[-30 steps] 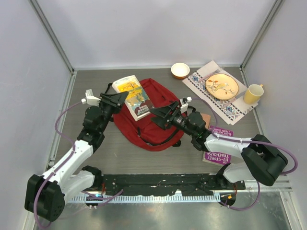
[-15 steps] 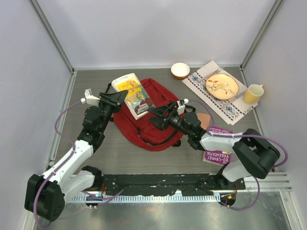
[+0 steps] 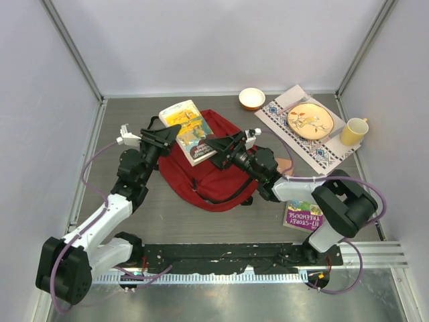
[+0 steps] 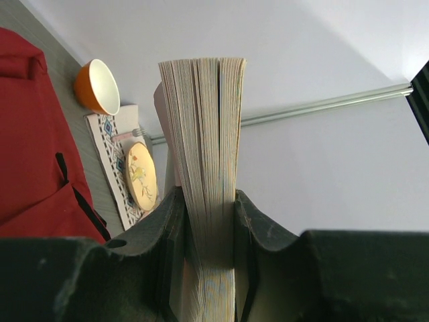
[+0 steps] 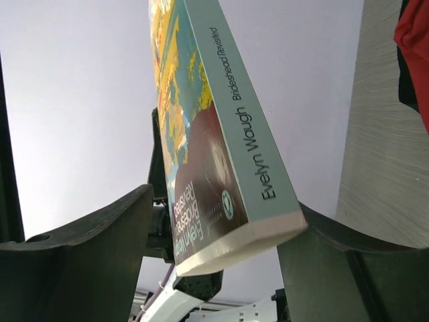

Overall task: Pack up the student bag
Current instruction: Pick up the book from the center of the board.

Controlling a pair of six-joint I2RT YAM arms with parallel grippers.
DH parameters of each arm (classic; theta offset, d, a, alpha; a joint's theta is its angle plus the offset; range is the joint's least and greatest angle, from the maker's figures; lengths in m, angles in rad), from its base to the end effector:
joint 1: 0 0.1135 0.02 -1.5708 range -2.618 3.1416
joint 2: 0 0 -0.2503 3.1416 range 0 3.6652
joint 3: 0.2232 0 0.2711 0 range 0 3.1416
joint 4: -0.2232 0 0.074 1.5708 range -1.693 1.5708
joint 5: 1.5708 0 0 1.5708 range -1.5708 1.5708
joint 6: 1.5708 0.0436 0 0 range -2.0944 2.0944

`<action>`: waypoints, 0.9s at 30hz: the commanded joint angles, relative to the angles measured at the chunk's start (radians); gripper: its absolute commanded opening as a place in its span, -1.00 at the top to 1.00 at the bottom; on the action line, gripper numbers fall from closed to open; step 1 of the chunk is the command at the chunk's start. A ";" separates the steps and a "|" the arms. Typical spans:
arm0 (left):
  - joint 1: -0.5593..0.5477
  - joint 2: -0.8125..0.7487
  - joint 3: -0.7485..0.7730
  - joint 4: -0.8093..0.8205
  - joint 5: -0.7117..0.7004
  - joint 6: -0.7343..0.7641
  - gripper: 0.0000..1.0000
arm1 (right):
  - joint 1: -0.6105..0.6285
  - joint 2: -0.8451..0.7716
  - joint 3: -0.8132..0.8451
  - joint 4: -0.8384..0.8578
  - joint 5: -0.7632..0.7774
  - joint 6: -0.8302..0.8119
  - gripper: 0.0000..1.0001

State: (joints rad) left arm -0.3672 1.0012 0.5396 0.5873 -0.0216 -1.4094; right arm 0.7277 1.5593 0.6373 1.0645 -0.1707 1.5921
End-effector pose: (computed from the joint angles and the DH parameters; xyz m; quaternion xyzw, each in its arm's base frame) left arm 0.2478 -0.0943 0.2750 -0.3362 0.5695 -0.5776 0.4786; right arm 0.2493 0.2320 0.2060 0.2149 0.6196 0.7125 0.2495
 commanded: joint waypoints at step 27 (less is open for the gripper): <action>0.024 0.181 0.062 0.221 0.350 0.070 -0.72 | -0.134 0.051 0.021 0.369 -0.293 0.153 0.98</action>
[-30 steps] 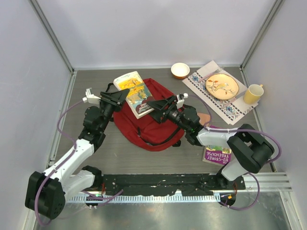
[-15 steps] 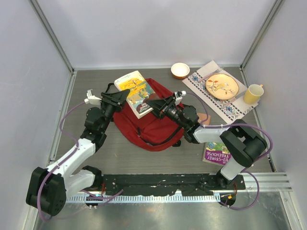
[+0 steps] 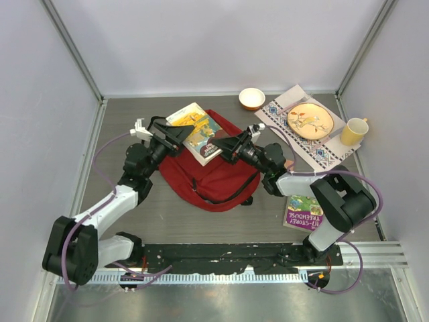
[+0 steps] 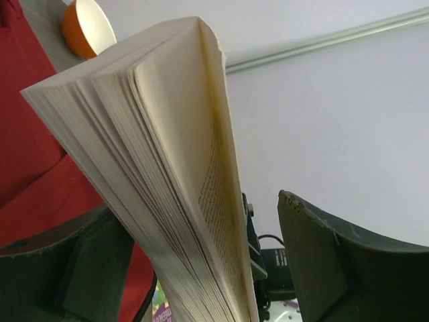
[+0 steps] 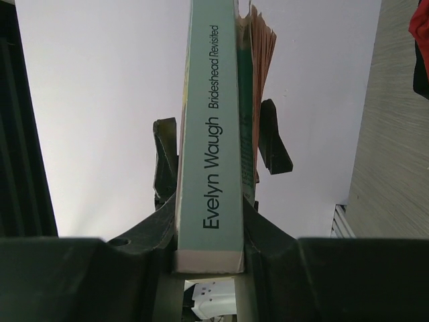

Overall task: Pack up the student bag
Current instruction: Pick up the book from the center of the board.

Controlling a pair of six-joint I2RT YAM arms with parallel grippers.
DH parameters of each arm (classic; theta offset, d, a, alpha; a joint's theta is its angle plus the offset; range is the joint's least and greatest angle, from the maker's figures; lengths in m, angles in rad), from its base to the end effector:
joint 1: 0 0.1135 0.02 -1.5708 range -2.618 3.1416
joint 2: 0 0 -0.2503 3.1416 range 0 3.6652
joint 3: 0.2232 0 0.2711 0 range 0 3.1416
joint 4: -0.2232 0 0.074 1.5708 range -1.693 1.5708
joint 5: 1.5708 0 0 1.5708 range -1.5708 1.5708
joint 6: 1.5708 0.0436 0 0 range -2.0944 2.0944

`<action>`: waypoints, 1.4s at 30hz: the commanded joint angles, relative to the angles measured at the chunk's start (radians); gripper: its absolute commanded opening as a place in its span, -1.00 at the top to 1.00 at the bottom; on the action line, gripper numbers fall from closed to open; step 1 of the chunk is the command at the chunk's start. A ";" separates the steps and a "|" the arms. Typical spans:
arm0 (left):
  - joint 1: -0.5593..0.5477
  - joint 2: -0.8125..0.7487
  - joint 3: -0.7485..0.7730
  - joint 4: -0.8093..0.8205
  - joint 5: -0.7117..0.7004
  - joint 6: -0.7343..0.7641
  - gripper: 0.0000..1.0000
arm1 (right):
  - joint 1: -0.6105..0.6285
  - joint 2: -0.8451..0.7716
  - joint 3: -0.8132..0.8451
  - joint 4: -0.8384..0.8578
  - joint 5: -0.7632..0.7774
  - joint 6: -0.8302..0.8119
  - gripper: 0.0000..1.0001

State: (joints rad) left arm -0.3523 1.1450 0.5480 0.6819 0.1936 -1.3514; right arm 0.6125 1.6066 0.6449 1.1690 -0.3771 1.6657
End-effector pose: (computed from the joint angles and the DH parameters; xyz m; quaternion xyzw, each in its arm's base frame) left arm 0.2649 -0.1063 0.2524 -0.2600 0.6251 -0.5947 0.4336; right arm 0.2702 0.2095 0.2047 0.1853 0.6083 0.7422 0.2119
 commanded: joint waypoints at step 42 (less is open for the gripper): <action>0.053 0.091 0.109 0.039 0.225 0.058 1.00 | -0.137 -0.272 -0.008 -0.392 -0.212 -0.280 -0.40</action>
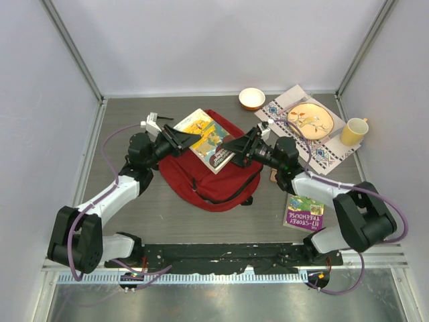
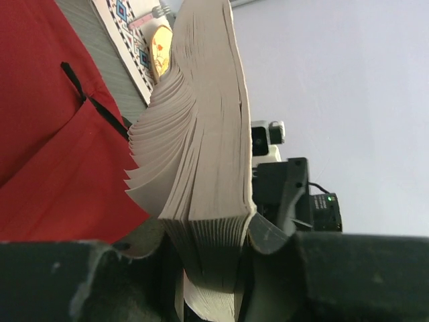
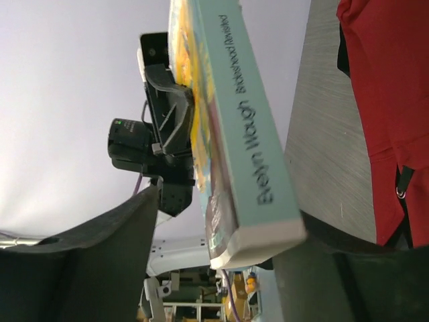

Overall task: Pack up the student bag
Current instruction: Pick up the book from the center of the board.

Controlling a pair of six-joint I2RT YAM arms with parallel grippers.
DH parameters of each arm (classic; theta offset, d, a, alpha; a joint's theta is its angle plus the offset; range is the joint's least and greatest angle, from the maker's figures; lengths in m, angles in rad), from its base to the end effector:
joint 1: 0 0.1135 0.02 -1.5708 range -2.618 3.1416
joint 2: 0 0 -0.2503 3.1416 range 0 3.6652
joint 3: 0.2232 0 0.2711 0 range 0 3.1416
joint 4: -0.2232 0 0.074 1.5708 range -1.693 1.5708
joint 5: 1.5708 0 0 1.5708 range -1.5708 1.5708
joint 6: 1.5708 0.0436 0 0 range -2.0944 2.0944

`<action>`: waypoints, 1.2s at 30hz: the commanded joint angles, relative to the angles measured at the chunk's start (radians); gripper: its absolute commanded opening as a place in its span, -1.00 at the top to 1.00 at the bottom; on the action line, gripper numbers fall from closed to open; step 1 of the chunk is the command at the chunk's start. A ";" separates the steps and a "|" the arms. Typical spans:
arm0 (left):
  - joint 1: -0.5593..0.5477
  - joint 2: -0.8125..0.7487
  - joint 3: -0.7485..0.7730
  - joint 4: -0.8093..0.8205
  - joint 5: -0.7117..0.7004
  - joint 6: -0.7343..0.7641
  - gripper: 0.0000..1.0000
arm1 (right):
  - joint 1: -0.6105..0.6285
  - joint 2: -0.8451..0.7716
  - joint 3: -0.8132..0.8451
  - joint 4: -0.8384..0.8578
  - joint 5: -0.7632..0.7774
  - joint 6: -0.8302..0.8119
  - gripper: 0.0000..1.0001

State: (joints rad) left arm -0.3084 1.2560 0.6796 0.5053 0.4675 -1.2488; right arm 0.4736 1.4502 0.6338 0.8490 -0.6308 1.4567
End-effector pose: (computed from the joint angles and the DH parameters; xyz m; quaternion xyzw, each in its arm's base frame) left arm 0.2889 -0.1127 0.2497 -0.1818 0.7062 -0.5863 0.3529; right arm 0.2765 0.1706 0.2140 0.1156 0.6881 0.6844 0.2115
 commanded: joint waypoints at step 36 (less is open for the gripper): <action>-0.104 -0.004 -0.098 0.470 -0.207 -0.152 1.00 | 0.137 -0.142 -0.005 0.033 0.387 -0.121 0.58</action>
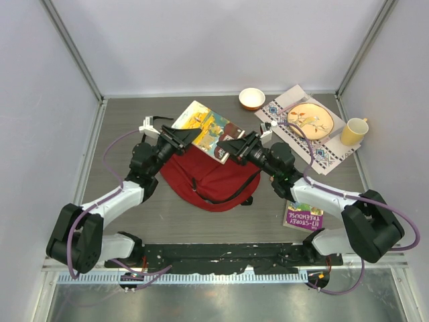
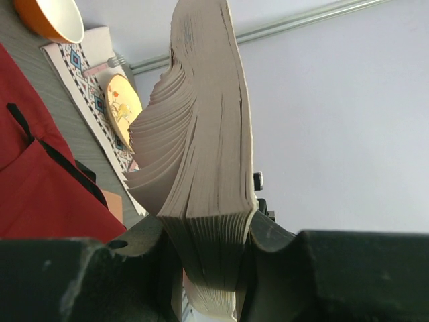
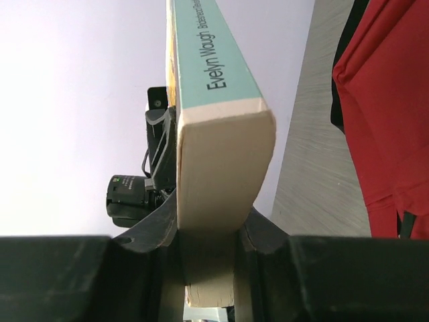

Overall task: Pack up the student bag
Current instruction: Pick up the book from the center of the board.

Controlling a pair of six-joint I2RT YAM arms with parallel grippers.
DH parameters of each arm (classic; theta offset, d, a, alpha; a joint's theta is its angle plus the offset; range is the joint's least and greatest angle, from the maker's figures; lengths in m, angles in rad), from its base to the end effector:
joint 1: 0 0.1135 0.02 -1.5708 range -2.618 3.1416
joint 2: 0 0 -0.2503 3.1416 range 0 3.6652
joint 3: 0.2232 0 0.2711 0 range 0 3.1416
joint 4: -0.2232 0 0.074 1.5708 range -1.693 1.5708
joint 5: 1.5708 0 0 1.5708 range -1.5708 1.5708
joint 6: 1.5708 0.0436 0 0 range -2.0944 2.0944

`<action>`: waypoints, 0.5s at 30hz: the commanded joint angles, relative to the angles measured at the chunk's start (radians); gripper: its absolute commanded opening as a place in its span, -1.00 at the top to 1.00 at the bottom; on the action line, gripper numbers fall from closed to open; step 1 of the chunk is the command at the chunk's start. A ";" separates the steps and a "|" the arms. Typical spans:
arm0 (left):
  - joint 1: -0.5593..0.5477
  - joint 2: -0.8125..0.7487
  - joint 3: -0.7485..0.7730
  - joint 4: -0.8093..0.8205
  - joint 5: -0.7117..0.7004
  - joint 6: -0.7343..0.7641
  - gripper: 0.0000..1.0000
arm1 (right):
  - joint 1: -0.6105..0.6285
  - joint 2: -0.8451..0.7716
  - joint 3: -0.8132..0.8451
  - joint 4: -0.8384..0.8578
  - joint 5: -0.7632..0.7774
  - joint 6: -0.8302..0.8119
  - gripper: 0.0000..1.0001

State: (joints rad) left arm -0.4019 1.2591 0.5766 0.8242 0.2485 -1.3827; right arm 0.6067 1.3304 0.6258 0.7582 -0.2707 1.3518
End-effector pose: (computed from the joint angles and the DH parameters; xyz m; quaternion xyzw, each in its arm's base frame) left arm 0.2731 -0.1277 0.2480 -0.2237 0.6177 -0.6345 0.4072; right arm 0.2534 0.1901 0.2373 0.1569 0.6705 0.6487 0.3240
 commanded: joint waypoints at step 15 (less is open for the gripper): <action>-0.089 -0.072 0.222 -0.656 -0.080 0.473 -0.94 | -0.033 -0.355 0.089 -0.688 0.457 -0.336 0.98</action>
State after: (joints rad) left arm -0.4370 1.2621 0.6529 0.5041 0.2932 -1.1881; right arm 0.6018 1.1072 0.6415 0.3237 -0.0689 1.1370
